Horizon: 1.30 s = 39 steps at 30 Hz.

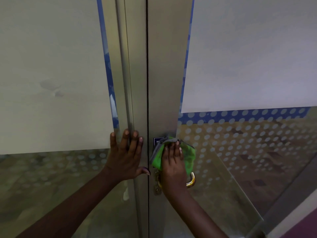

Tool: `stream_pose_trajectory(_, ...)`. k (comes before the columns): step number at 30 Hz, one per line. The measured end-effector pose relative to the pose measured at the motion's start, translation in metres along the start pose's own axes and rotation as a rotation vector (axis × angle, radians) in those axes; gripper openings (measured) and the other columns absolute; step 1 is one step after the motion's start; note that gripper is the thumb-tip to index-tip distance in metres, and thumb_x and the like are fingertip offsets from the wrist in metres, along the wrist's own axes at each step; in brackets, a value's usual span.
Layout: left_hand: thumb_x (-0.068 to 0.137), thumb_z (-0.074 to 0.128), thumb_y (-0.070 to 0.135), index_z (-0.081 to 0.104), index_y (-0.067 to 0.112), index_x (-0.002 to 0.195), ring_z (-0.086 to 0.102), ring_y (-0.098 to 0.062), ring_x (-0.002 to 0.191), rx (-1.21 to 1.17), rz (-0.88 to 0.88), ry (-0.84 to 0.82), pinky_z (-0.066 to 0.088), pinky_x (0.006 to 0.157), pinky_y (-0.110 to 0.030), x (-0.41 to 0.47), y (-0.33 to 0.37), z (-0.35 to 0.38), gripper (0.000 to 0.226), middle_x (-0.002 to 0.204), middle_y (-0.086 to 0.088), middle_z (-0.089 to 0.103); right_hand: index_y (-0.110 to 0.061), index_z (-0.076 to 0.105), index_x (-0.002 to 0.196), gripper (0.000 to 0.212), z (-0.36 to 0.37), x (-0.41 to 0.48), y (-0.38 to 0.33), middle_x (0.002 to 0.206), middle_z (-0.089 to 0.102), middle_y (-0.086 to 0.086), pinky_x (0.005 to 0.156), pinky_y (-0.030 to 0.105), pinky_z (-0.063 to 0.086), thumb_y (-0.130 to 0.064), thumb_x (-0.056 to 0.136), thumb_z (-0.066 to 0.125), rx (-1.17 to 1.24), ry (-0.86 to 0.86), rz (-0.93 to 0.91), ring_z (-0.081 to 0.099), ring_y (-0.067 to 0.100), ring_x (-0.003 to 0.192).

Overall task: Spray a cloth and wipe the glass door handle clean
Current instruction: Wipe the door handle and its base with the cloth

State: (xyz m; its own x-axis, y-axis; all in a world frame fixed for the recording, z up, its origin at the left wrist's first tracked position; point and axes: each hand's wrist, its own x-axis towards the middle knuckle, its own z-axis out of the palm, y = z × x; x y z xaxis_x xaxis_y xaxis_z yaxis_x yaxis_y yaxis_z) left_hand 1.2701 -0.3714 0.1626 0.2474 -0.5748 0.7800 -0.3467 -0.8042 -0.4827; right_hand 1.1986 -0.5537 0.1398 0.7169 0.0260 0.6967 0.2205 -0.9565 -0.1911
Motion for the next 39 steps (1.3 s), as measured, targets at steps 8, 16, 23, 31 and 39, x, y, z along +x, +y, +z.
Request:
stream_pose_trajectory(8,0.081,0.016,0.085,0.019,-0.003,0.149,0.000,-0.045,0.148,-0.010,0.002,0.015,0.001,0.114,-0.071,0.001,-0.001,-0.001,0.111,0.162,-0.023,-0.001,-0.008,0.052,0.136,0.057,-0.066,-0.016,0.011,0.118,0.066,0.009,0.084,0.020,0.050,0.010,0.082,0.059,0.424,-0.202,0.364,0.062,0.026,0.110)
stream_pose_trajectory(16,0.085,0.008,0.076,0.017,-0.001,0.150,0.000,-0.044,0.149,-0.037,-0.004,0.011,-0.001,0.115,-0.069,0.000,-0.001,0.000,0.101,0.163,-0.020,-0.001,0.005,0.060,0.108,0.046,-0.099,0.004,0.012,0.084,0.063,0.016,0.061,0.031,0.044,0.015,0.063,0.067,0.052,0.150,0.251,0.058,0.031,0.072)
stream_pose_trajectory(23,0.089,0.005,0.072,0.023,-0.001,0.149,0.002,-0.044,0.149,-0.063,-0.009,0.015,-0.001,0.114,-0.070,0.001,0.000,-0.001,0.096,0.163,-0.020,0.003,-0.009,0.054,0.085,0.014,-0.016,-0.029,-0.021,0.071,0.054,0.013,0.052,0.039,0.039,-0.006,0.072,0.050,-0.236,-0.063,0.083,0.051,0.031,0.061)
stream_pose_trajectory(31,0.086,0.007,0.075,0.026,-0.001,0.147,0.003,-0.044,0.149,-0.048,-0.010,0.008,0.000,0.114,-0.071,0.001,0.000,-0.001,0.100,0.163,-0.020,0.004,-0.011,0.064,0.095,0.017,0.008,-0.044,-0.028,0.083,0.061,0.015,0.063,0.041,0.048,-0.011,0.079,0.058,-0.277,-0.256,-0.038,0.056,0.033,0.072)
stream_pose_trajectory(39,0.087,0.005,0.074,0.022,-0.001,0.149,0.003,-0.044,0.149,-0.046,-0.012,0.025,0.001,0.114,-0.071,0.001,0.001,0.000,0.099,0.163,-0.020,0.003,-0.014,0.060,0.098,0.024,0.003,-0.050,-0.010,0.083,0.064,0.018,0.059,0.039,0.049,-0.011,0.075,0.056,-0.373,-0.346,-0.305,0.060,0.035,0.070)
